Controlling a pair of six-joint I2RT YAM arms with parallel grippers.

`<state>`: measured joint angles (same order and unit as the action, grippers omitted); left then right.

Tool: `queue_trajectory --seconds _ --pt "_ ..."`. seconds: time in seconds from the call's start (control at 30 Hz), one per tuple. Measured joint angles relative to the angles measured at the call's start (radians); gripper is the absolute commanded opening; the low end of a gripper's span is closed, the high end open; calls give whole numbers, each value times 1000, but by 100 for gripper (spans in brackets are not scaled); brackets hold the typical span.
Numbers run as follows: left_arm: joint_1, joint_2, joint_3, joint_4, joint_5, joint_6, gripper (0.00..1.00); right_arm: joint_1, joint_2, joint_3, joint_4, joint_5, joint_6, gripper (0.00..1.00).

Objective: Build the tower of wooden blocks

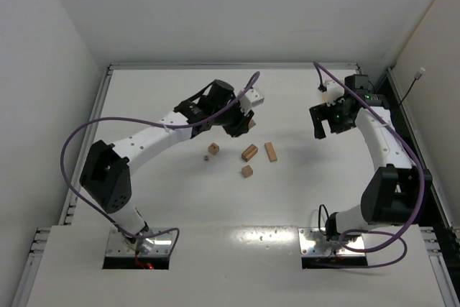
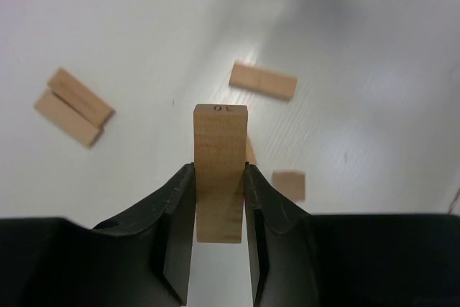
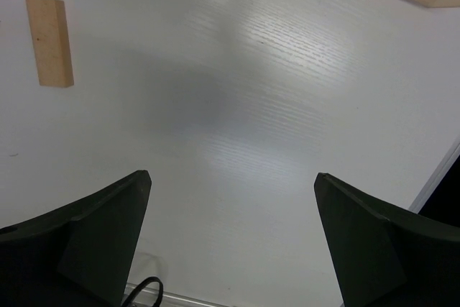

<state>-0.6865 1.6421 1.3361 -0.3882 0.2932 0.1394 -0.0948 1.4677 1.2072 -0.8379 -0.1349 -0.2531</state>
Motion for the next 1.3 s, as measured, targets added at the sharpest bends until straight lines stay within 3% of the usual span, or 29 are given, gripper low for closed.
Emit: queue_trajectory --seconds 0.17,0.57,1.03,1.3 --pt "-60 77 160 26 -55 -177 0 -1 0 0 14 21 43 95" --pt "-107 357 206 -34 -141 -498 0 -78 36 11 74 237 250 84" --pt "-126 458 227 -35 -80 -594 0 -93 67 11 74 236 291 82" --pt "-113 508 227 -60 -132 -643 0 -93 67 11 73 230 291 77"
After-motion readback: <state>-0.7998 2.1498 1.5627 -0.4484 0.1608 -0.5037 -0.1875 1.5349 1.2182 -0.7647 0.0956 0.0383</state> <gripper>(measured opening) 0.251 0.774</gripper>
